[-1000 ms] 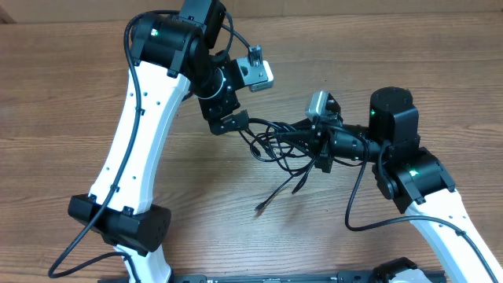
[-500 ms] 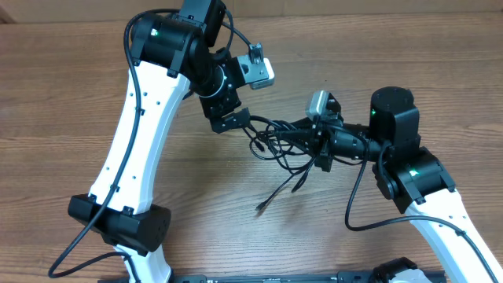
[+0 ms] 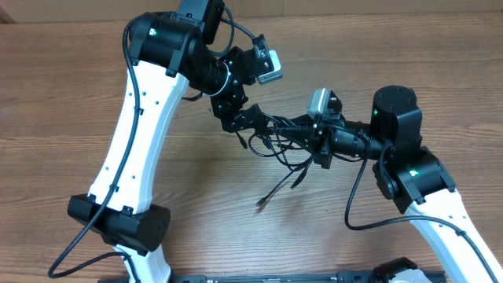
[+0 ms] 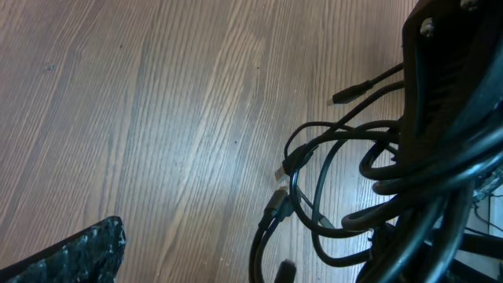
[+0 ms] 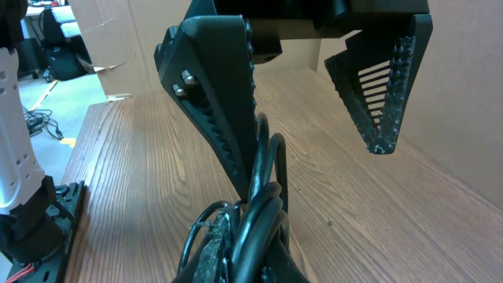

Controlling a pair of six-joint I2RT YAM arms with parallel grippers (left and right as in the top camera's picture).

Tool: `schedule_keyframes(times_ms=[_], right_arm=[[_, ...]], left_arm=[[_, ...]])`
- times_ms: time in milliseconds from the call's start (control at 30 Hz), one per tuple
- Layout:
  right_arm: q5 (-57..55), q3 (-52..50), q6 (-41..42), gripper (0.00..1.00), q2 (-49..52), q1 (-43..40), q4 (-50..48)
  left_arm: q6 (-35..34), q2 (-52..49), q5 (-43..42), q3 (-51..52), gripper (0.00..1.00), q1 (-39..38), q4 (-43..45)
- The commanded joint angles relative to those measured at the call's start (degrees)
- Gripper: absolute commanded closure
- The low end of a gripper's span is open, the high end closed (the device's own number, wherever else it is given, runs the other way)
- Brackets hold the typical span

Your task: Untangle cables

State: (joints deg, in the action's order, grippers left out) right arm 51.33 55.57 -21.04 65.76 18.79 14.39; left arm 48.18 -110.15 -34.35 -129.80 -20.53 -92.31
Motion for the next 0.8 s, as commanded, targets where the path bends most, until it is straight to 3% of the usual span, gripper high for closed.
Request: schedule_keyframes(times_ms=[0,100,133,167,200,233,667,767], right_arm=[[1.7,0.0,0.0,0.96,-0.3,0.2,-0.6],[1.7,0.0,0.0,0.96,-0.3,0.2,-0.6],[1.7,0.0,0.0,0.96,-0.3,0.2,-0.6],[1.7,0.0,0.0,0.96,-0.3,0.2,-0.5],[1.7,0.0,0.0,0.96,-0.3,0.2,-0.4],[1.7,0.0,0.0,0.96,-0.3,0.2,-0.1],[-0.3,0.0,0.0,0.95,-0.3,0.2,4.0],[-2.9,0.0,0.0,0.6,-0.3,0.2,6.0]], left_arm=[[-0.6,1.5,-3.1,-0.5,0.0,-0.1,0.2],[-0.6,1.5,-3.1,-0.5,0.0,-0.1,0.2],[-0.2,1.5,-3.0,-0.5,0.12,-0.1,0.2],[1.3,1.5,-3.0,-0.5,0.52,-0.1,0.2],[2.2,1.5,-3.0,-0.5,0.84,-0.1,0.2],[2.4,1.5,-3.1,-0.5,0.96,-0.1,0.4],[3.3,1.5,-3.2,-0.5,0.96,-0.1,1.4],[3.3,1.5,-3.1,-0.5,0.96,-0.1,1.4]])
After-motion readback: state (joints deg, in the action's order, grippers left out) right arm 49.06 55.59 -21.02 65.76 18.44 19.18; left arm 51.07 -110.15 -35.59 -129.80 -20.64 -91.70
